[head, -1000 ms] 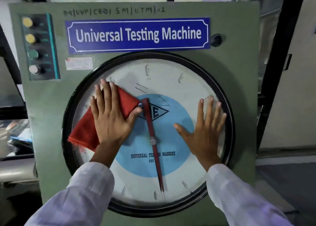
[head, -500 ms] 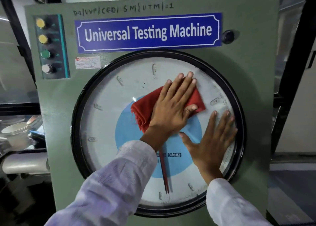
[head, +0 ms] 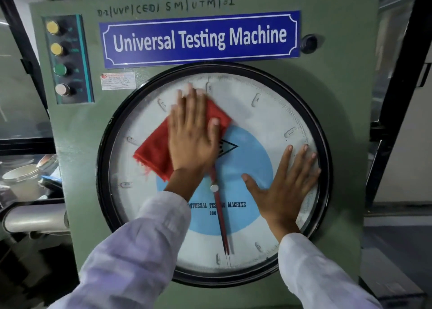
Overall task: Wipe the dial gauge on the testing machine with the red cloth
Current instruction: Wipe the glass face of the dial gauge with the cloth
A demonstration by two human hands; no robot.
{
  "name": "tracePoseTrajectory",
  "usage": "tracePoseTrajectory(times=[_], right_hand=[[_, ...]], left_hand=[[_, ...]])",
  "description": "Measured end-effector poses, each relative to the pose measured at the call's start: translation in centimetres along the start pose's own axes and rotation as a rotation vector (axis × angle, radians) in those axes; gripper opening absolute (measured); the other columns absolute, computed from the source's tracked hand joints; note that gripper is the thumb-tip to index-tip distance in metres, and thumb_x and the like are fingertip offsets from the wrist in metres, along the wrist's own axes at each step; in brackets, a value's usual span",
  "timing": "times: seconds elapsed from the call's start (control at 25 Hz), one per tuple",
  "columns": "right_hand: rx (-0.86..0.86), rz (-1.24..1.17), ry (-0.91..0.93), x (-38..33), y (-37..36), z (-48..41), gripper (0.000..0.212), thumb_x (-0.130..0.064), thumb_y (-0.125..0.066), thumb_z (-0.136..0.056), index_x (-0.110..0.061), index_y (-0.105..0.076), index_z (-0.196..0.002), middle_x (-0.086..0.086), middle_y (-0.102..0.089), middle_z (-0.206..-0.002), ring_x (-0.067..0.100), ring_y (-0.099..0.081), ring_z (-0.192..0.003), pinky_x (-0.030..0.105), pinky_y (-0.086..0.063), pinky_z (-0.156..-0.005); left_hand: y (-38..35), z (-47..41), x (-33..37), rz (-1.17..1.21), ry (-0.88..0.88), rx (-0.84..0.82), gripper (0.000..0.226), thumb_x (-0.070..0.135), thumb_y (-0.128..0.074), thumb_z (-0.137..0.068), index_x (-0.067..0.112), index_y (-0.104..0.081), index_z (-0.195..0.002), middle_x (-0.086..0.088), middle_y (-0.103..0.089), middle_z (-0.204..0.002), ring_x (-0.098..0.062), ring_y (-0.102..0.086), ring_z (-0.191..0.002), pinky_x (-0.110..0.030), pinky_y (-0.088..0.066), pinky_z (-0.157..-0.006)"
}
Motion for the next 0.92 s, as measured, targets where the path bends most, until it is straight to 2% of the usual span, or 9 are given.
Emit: tracePoseTrajectory(times=[0.12,0.2,0.28,0.44,0.52,0.56,0.6,0.76,0.92], right_hand=[[0.016,-0.011,0.001,0.2,0.0,0.2,0.126,-0.1,-0.036,-0.084,-0.01,-0.019,-0.171,0.025,-0.013,-0.178,0.045,-0.009,-0.167,0.07,-0.012,-0.132],[0.019,-0.018,-0.002,0.4,0.1,0.2,0.125,-0.1,-0.035,-0.084,-0.013,-0.019,-0.172,0.023,-0.012,-0.179,0.044,-0.01,-0.167,0.069,-0.012,-0.132],[0.012,-0.026,-0.002,0.4,0.1,0.1,0.123,-0.099,-0.037,-0.084,-0.014,-0.019,-0.171,0.022,-0.013,-0.179,0.044,-0.011,-0.167,0.07,-0.013,-0.132],[-0.001,-0.013,0.003,0.3,-0.1,0.0,0.124,-0.098,-0.036,-0.085,-0.012,-0.017,-0.172,0.024,-0.012,-0.179,0.044,-0.008,-0.167,0.07,-0.01,-0.132],[-0.001,-0.01,0.0,0.2,-0.2,0.1,0.123,-0.098,-0.035,-0.086,-0.011,-0.015,-0.172,0.026,-0.011,-0.179,0.044,-0.006,-0.167,0.071,-0.009,-0.132],[0.001,-0.011,0.0,0.2,-0.2,0.2,0.123,-0.097,-0.035,-0.087,-0.01,-0.015,-0.172,0.026,-0.011,-0.179,0.045,-0.006,-0.167,0.071,-0.009,-0.132],[0.005,-0.01,0.003,0.2,-0.2,0.2,0.123,-0.097,-0.036,-0.087,-0.01,-0.016,-0.172,0.026,-0.01,-0.179,0.045,-0.006,-0.167,0.071,-0.009,-0.132],[0.004,0.001,0.012,0.2,-0.1,0.2,0.125,-0.099,-0.033,-0.085,-0.011,-0.016,-0.172,0.024,-0.009,-0.179,0.045,-0.008,-0.167,0.069,-0.011,-0.132],[-0.013,-0.009,0.01,0.7,0.3,0.1,0.122,-0.097,-0.035,-0.086,-0.014,-0.015,-0.172,0.021,-0.01,-0.18,0.043,-0.009,-0.167,0.068,-0.014,-0.132]], left_hand=[[-1.9,1.9,6.4,0.011,-0.404,-0.107,0.067,0.044,-0.041,-0.11,0.013,-0.024,-0.166,-0.007,-0.018,-0.176,-0.027,-0.012,-0.164,-0.042,-0.007,-0.134],[-2.0,1.5,7.0,0.058,-0.558,-0.131,0.066,0.043,-0.047,-0.109,0.012,-0.03,-0.164,-0.008,-0.026,-0.173,-0.026,-0.019,-0.162,-0.042,-0.013,-0.133],[-0.9,-0.2,3.5,0.101,-0.444,-0.094,0.065,0.041,-0.05,-0.107,0.011,-0.035,-0.162,-0.01,-0.031,-0.171,-0.029,-0.026,-0.16,-0.045,-0.02,-0.13],[2.0,-0.8,-6.9,-0.048,0.132,0.088,0.067,0.044,-0.032,-0.111,0.011,-0.016,-0.167,-0.013,-0.014,-0.176,-0.028,-0.011,-0.164,-0.045,-0.011,-0.134],[2.1,-0.7,-6.4,-0.055,0.246,0.132,0.067,0.043,-0.03,-0.111,0.009,-0.014,-0.167,-0.014,-0.013,-0.176,-0.029,-0.01,-0.164,-0.047,-0.012,-0.133],[1.8,-0.8,-4.7,-0.02,0.223,0.127,0.067,0.043,-0.032,-0.111,0.009,-0.016,-0.166,-0.014,-0.013,-0.176,-0.03,-0.01,-0.163,-0.047,-0.013,-0.133],[1.1,-0.8,-2.5,0.021,0.136,0.093,0.067,0.042,-0.034,-0.11,0.009,-0.018,-0.166,-0.013,-0.014,-0.176,-0.029,-0.011,-0.163,-0.045,-0.013,-0.133],[-2.1,3.0,6.5,0.068,-0.493,-0.148,0.063,0.039,-0.04,-0.109,0.009,-0.03,-0.164,-0.01,-0.023,-0.173,-0.023,-0.018,-0.162,-0.04,-0.013,-0.133],[-1.2,1.3,4.5,0.151,-0.541,-0.148,0.059,0.035,-0.047,-0.107,0.008,-0.04,-0.159,-0.012,-0.035,-0.168,-0.025,-0.03,-0.158,-0.044,-0.024,-0.13]])
Point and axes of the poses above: each hand's wrist, its own z-axis away from the middle knuckle, its own y-axis out of the back of the hand, x = y × z, the point moved 4 cm from there along -z, towards the middle knuckle
